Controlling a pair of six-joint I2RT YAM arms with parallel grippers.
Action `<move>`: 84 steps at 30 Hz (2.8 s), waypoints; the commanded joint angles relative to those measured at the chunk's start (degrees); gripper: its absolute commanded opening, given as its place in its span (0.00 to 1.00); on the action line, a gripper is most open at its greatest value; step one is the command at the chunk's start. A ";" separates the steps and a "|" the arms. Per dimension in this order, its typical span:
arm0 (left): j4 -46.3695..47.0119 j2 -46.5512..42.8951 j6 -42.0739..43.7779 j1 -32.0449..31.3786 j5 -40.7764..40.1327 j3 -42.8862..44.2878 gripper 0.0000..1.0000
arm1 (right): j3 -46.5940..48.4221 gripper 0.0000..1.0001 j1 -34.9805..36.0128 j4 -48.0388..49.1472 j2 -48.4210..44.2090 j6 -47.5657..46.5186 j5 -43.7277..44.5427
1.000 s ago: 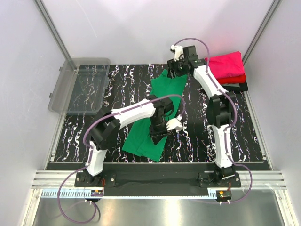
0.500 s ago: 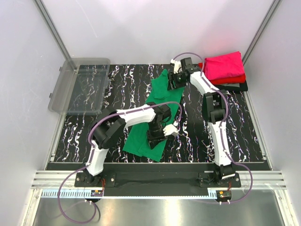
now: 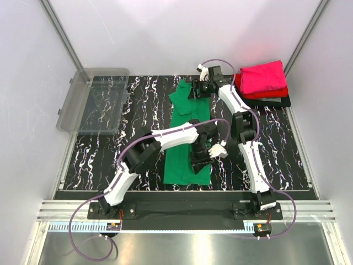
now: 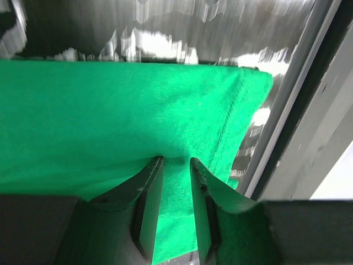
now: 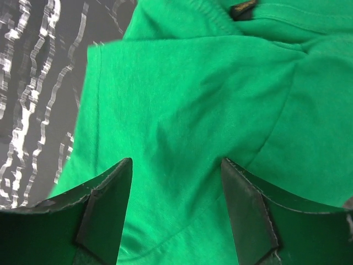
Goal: Fold and stack the t-shirts
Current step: Fold the tshirt
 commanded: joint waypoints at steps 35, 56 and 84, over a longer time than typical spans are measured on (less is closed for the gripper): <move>35.31 -42.26 -62.06 27.35 12.20 -58.53 0.68 | -104.50 0.73 -5.34 -7.24 -68.78 29.49 -15.44; 47.01 -37.09 -69.01 18.99 6.92 -63.11 0.63 | -102.75 0.61 -2.44 -9.79 -68.26 27.02 -1.11; 37.45 -42.79 -55.14 27.33 2.35 -48.81 0.00 | -102.76 0.00 -3.14 -11.37 -78.26 23.95 -15.33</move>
